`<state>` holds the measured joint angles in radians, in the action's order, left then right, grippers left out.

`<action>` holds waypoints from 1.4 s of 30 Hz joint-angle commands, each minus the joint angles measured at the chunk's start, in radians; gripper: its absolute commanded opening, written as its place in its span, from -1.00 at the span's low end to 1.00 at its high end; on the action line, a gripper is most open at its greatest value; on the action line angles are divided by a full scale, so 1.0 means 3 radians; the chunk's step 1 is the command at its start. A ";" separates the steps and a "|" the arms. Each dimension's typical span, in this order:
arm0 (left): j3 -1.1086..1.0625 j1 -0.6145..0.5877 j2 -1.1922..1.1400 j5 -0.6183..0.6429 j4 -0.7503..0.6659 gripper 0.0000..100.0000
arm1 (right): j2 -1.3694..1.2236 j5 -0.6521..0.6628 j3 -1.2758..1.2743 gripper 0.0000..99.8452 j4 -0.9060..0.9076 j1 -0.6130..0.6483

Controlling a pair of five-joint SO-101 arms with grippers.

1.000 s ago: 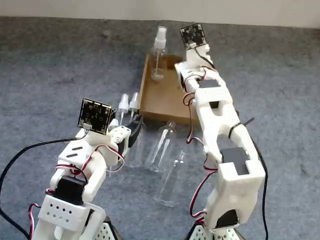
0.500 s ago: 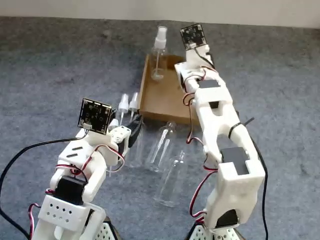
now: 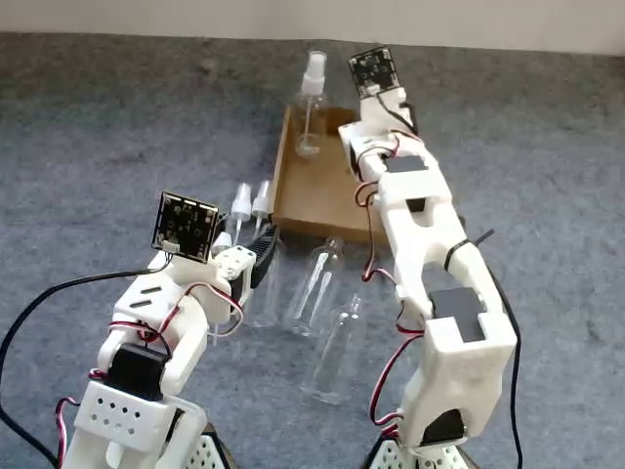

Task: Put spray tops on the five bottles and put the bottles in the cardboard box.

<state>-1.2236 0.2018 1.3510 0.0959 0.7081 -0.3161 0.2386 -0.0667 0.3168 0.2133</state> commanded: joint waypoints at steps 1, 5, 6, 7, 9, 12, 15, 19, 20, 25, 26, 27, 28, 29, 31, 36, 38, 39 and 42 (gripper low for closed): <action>0.0013 -0.0018 0.0033 -0.0020 -0.0066 -0.64 | 0.0136 0.0026 0.0299 -0.44 0.0136 0.0028; 0.0013 -0.0018 0.0033 -0.0020 -0.0066 -0.64 | 0.0289 0.0020 0.0345 -0.44 0.0146 0.0028; 0.0013 -0.0018 0.0033 -0.0020 -0.0066 -0.64 | 0.0330 0.0020 0.0345 -0.44 0.0146 0.0028; 0.0013 -0.0018 0.0033 -0.0020 -0.0066 -0.64 | 0.0366 0.0020 0.0345 -0.44 0.0146 0.0028; 0.0013 -0.0018 0.0033 -0.0020 -0.0066 -0.64 | 0.0437 0.0020 0.0345 -0.44 0.0151 0.0028; 0.0013 -0.0018 0.0033 -0.0020 -0.0066 -0.64 | 0.0570 0.0020 0.0345 -0.44 0.0202 0.0028; 0.0013 -0.0018 0.0033 -0.0020 -0.0066 -0.64 | 0.0734 0.0010 0.0366 -0.44 0.0560 0.0028; 0.0013 -0.0018 0.0033 -0.0020 -0.0072 -0.64 | 0.1087 0.0010 0.0361 -0.44 0.0800 0.0038; 0.0013 -0.0018 0.0033 -0.0020 -0.0072 -0.64 | 0.1179 0.0010 0.0361 -0.44 0.0877 0.0064; 0.0013 -0.0018 0.0028 -0.0020 -0.0072 -0.64 | 0.1552 0.0005 0.0366 -0.44 0.1235 0.0141; 0.0013 -0.0018 0.0028 -0.0020 -0.0072 -0.64 | 0.1619 0.0005 0.0366 -0.44 0.1297 0.0151; 0.0013 -0.0018 0.0028 -0.0020 -0.0072 -0.64 | 0.1690 0.0005 0.0366 -0.44 0.1363 0.0156; 0.0013 -0.0023 0.0028 -0.0020 -0.0072 -0.64 | 0.1762 0.0005 0.0366 -0.44 0.1414 0.0161; 0.0013 -0.0028 0.0028 -0.0020 -0.0072 -0.64 | 0.1834 0.0005 0.0366 -0.45 0.1486 0.0171; 0.0013 -0.0018 0.0013 -0.0020 -0.0072 -0.64 | 0.2002 0.0010 0.0366 -0.45 0.1695 0.0202; 0.0023 0.0074 0.0003 -0.0015 -0.0138 -0.64 | 0.2376 0.0015 0.0350 -0.45 0.2156 0.0217; 0.0049 0.0049 0.0018 -0.0031 -0.0128 -0.64 | 0.2519 0.0020 0.0330 -0.45 0.2263 0.0217; 0.0054 0.0018 0.0028 -0.0051 -0.0128 -0.64 | 0.2570 0.0026 0.0294 -0.45 0.2355 0.0202; 0.0161 -0.0335 0.0008 -0.0261 -0.0082 -0.64 | 0.2764 0.0026 0.0100 -0.45 0.2565 0.0197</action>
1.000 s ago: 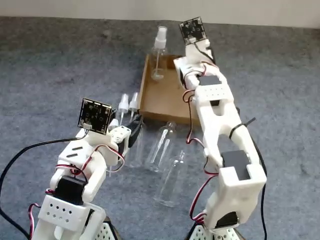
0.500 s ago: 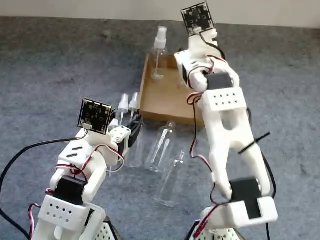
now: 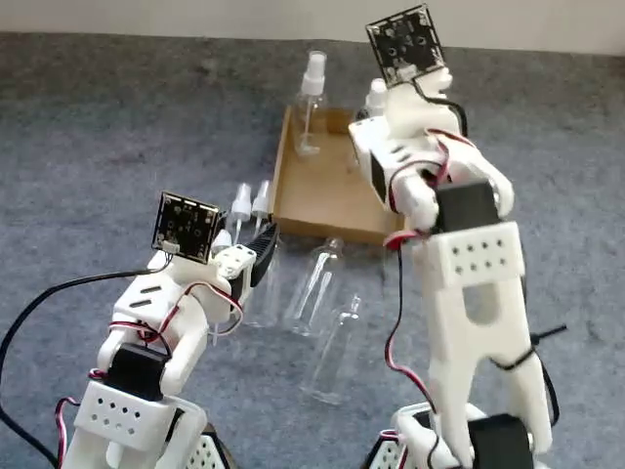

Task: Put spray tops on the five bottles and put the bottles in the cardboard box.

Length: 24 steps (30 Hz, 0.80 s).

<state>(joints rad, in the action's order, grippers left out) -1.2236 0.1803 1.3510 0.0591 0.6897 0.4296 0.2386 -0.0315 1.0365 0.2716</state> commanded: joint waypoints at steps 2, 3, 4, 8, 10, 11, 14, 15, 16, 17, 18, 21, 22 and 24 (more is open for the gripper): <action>0.0309 -0.0611 0.0003 -0.0159 0.0123 -0.64 | 0.0422 0.0026 -0.0151 -0.45 0.0299 0.0018; 0.0396 -0.0770 0.0003 -0.0164 0.0240 -0.64 | 0.0488 0.0026 -0.0233 -0.45 0.0361 0.0018; 0.0483 -0.0903 0.0003 -0.0164 0.0384 -0.64 | 0.0565 0.0026 -0.0309 -0.45 0.0427 0.0018; 0.0683 -0.1164 -0.0003 -0.0460 0.1043 -0.64 | 0.0862 0.0026 -0.0591 -0.63 0.0611 0.0018; 0.0667 -0.1184 -0.0003 -0.0731 0.1299 -0.64 | 0.1010 0.0026 -0.0754 -0.72 0.0673 0.0018; 0.0647 -0.1184 -0.0003 -0.0834 0.1406 -0.64 | 0.1077 0.0026 -0.0846 -0.76 0.0693 0.0018; 0.0453 -0.1184 -0.0003 -0.0982 0.1586 -0.64 | 0.1210 0.0010 -0.1143 -0.77 0.0770 0.0028; 0.0361 -0.1184 -0.0003 -0.0982 0.1596 -0.64 | 0.1230 0.0010 -0.1240 -0.77 0.0800 0.0043; 0.0263 -0.1184 -0.0003 -0.0982 0.1596 -0.64 | 0.1235 0.0010 -0.1337 -0.77 0.0836 0.0079; 0.0171 -0.1174 -0.0003 -0.0982 0.1596 -0.64 | 0.1235 0.0005 -0.1419 -0.77 0.0867 0.0115; 0.0090 -0.1174 -0.0003 -0.0982 0.1596 -0.64 | 0.1235 0.0000 -0.1506 -0.77 0.0882 0.0176; -0.0074 -0.1184 0.0028 -0.0982 0.1555 -0.64 | 0.1235 -0.0251 -0.1767 -0.77 0.0867 0.0437; -0.0115 -0.1184 0.0028 -0.0982 0.1504 -0.64 | 0.1230 -0.0394 -0.1828 -0.77 0.0867 0.0529; -0.0243 -0.1184 0.0028 -0.0982 0.1396 -0.64 | 0.1230 -0.0604 -0.1910 -0.77 0.0877 0.0708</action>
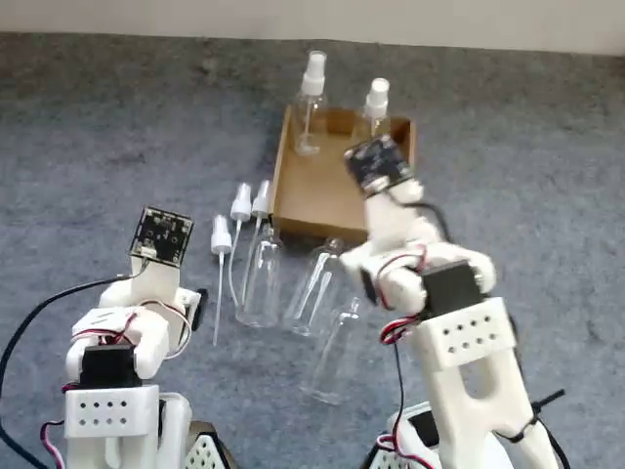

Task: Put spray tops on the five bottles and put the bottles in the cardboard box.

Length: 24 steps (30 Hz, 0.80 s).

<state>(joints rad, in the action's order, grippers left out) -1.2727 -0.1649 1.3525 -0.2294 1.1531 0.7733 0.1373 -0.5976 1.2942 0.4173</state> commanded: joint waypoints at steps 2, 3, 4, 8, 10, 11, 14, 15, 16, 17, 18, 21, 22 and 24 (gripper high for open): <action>-0.0212 -0.0038 0.0023 -0.0020 -0.0256 -0.64 | 0.0084 -0.0414 -0.0059 -0.77 -0.0008 0.0350; -0.0269 -0.0043 0.0023 -0.0020 -0.0297 -0.64 | 0.0074 -0.0465 -0.0054 -0.77 -0.0033 0.0391; -0.0309 -0.0043 0.0023 -0.0020 -0.0327 -0.64 | 0.0049 -0.0511 -0.0059 -0.77 -0.0090 0.0422; -0.0366 -0.0043 0.0023 -0.0020 -0.0353 -0.64 | -0.0325 -0.0578 -0.0064 -0.77 -0.0120 0.0483; -0.0371 -0.0043 0.0023 -0.0020 -0.0353 -0.64 | -0.0540 -0.0578 -0.0064 -0.77 -0.0120 0.0473; -0.0376 -0.0043 0.0023 -0.0020 -0.0353 -0.64 | -0.0632 -0.0578 -0.0064 -0.77 -0.0120 0.0473; -0.0376 -0.0043 0.0023 -0.0020 -0.0353 -0.64 | -0.0734 -0.0578 -0.0074 -0.76 0.0054 0.0483; -0.0376 -0.0043 0.0023 -0.0020 -0.0353 -0.64 | -0.0724 -0.0578 -0.0074 -0.72 0.0151 0.0483; -0.0381 -0.0043 0.0023 -0.0020 -0.0353 -0.64 | -0.0708 -0.0578 -0.0074 -0.67 0.0263 0.0473; -0.0381 -0.0043 0.0023 -0.0020 -0.0353 -0.64 | -0.0703 -0.0578 -0.0079 -0.59 0.0366 0.0468; -0.0381 -0.0038 0.0023 -0.0020 -0.0353 -0.64 | -0.0703 -0.0578 -0.0079 -0.51 0.0458 0.0478; -0.0381 -0.0038 0.0023 -0.0020 -0.0353 -0.64 | -0.0729 -0.0783 -0.0141 -0.36 0.0616 0.0642; -0.0381 -0.0038 0.0023 -0.0020 -0.0353 -0.64 | -0.0724 -0.0839 -0.0233 -0.36 0.0586 0.0693; -0.0381 -0.0038 0.0023 -0.0020 -0.0353 -0.64 | -0.0724 -0.0844 -0.0437 -0.36 0.0463 0.0806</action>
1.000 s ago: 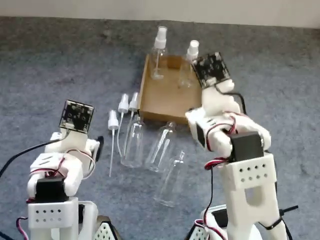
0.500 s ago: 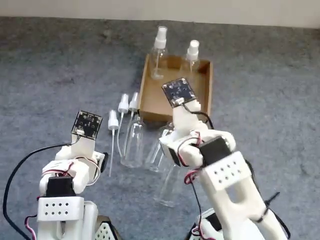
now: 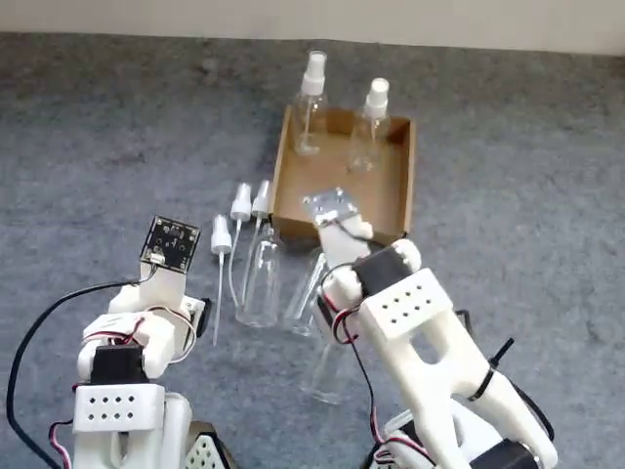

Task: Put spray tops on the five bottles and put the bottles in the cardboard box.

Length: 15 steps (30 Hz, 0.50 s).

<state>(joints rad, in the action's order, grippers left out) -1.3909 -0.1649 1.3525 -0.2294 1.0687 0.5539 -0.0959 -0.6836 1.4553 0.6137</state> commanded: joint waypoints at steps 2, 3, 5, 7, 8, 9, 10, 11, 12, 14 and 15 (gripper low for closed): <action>0.0013 -0.0038 0.0023 -0.0020 -0.0072 -0.64 | 0.0008 -0.0097 -0.0330 -0.36 -0.0299 0.0279; 0.0013 -0.0038 0.0023 -0.0020 -0.0072 -0.64 | 0.0008 -0.0102 -0.0422 -0.36 -0.0401 0.0340; 0.0013 -0.0038 0.0023 -0.0020 -0.0072 -0.64 | 0.0008 -0.0102 -0.0616 -0.36 -0.0560 0.0401; 0.0013 -0.0038 0.0023 -0.0020 -0.0072 -0.64 | 0.0008 -0.0102 -0.0780 -0.36 -0.0724 0.0401; 0.0013 -0.0038 0.0023 -0.0020 -0.0072 -0.64 | 0.0008 -0.0102 -0.0857 -0.36 -0.0816 0.0401; 0.0013 -0.0038 0.0023 -0.0020 -0.0072 -0.64 | 0.0008 -0.0102 -0.0939 -0.36 -0.0913 0.0396; 0.0013 -0.0038 0.0023 -0.0020 -0.0072 -0.64 | 0.0008 -0.0102 -0.1010 -0.37 -0.0985 0.0396; 0.0013 -0.0038 0.0023 -0.0020 -0.0072 -0.64 | 0.0008 -0.0102 -0.1082 -0.39 -0.1046 0.0401; 0.0013 -0.0038 0.0023 -0.0020 -0.0072 -0.64 | 0.0008 -0.0102 -0.1143 -0.42 -0.1097 0.0401; 0.0013 -0.0038 0.0023 -0.0020 -0.0072 -0.64 | 0.0008 -0.0102 -0.1235 -0.51 -0.1199 0.0396; 0.0013 -0.0038 0.0023 -0.0020 -0.0072 -0.64 | 0.0008 -0.0102 -0.1271 -0.55 -0.1235 0.0396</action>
<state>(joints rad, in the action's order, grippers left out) -1.3909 -0.1649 1.3525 -0.2294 1.0687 0.5478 -0.1189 -1.0533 1.1316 0.7258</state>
